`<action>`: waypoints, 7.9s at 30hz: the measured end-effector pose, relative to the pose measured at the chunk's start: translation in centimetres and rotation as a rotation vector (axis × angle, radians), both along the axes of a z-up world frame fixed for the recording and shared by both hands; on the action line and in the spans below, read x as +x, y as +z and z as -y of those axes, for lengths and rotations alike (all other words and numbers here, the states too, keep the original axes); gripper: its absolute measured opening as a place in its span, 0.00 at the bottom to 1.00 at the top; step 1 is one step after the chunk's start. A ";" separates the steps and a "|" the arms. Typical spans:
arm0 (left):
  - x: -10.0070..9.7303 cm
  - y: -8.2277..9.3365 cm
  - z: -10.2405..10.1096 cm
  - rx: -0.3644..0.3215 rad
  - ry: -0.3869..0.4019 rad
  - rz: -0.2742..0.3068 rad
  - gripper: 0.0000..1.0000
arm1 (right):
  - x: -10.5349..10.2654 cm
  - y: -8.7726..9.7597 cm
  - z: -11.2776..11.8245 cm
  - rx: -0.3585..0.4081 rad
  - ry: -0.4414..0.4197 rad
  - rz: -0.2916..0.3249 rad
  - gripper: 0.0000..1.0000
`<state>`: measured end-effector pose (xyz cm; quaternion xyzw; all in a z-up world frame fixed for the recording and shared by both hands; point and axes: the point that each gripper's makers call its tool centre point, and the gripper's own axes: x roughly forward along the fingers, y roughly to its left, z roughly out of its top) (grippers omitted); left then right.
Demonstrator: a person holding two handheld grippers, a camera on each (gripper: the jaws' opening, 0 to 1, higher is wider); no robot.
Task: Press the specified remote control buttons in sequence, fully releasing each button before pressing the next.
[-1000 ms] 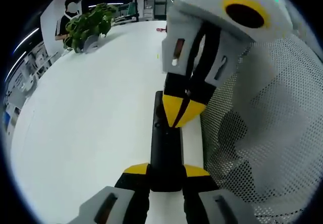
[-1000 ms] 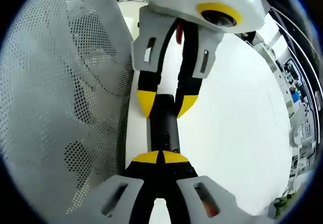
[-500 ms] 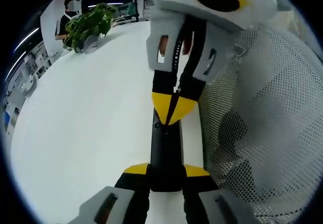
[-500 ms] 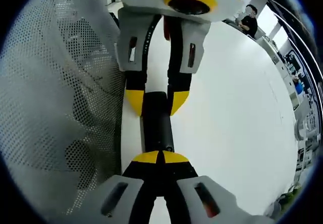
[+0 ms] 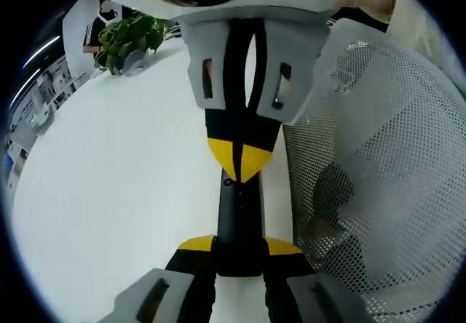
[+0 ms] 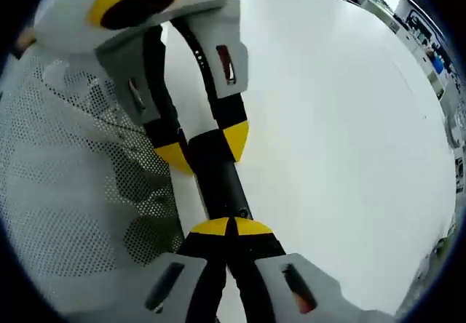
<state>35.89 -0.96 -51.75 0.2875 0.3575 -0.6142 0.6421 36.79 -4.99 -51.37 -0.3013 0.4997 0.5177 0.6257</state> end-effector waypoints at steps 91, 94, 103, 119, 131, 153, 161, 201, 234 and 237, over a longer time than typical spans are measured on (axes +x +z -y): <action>0.0 0.0 0.1 -0.033 0.011 -0.008 0.24 | -0.5 -0.1 -1.8 0.051 0.261 0.175 0.00; 0.0 0.0 0.1 -0.033 0.011 -0.008 0.24 | -0.6 -0.1 -1.8 0.051 0.245 0.167 0.00; 0.0 0.0 0.2 -0.034 0.012 -0.009 0.24 | -0.6 -0.2 -1.7 0.055 0.270 0.221 0.00; 0.0 0.0 0.2 -0.039 0.017 -0.014 0.24 | -0.6 0.1 -2.1 0.029 0.327 0.230 0.00; 0.0 0.0 0.3 -0.053 0.032 -0.030 0.24 | -0.5 0.1 -2.1 0.021 0.237 0.173 0.00; 0.0 0.1 0.3 -0.061 0.031 -0.025 0.24 | -0.8 0.3 -2.8 0.090 0.396 0.469 0.00; 0.0 0.1 0.3 -0.062 0.031 -0.027 0.24 | -0.6 0.5 -2.9 0.074 0.415 0.400 0.00; 0.0 0.0 0.3 -0.044 0.016 -0.019 0.24 | 0.1 -0.2 2.4 0.122 0.206 0.147 0.08; 0.0 0.0 0.3 -0.033 0.004 -0.007 0.24 | 0.1 -0.2 2.6 0.101 0.223 0.132 0.09; -0.1 0.0 0.3 -0.032 0.005 -0.007 0.24 | 0.0 0.0 2.7 0.170 0.257 0.189 0.09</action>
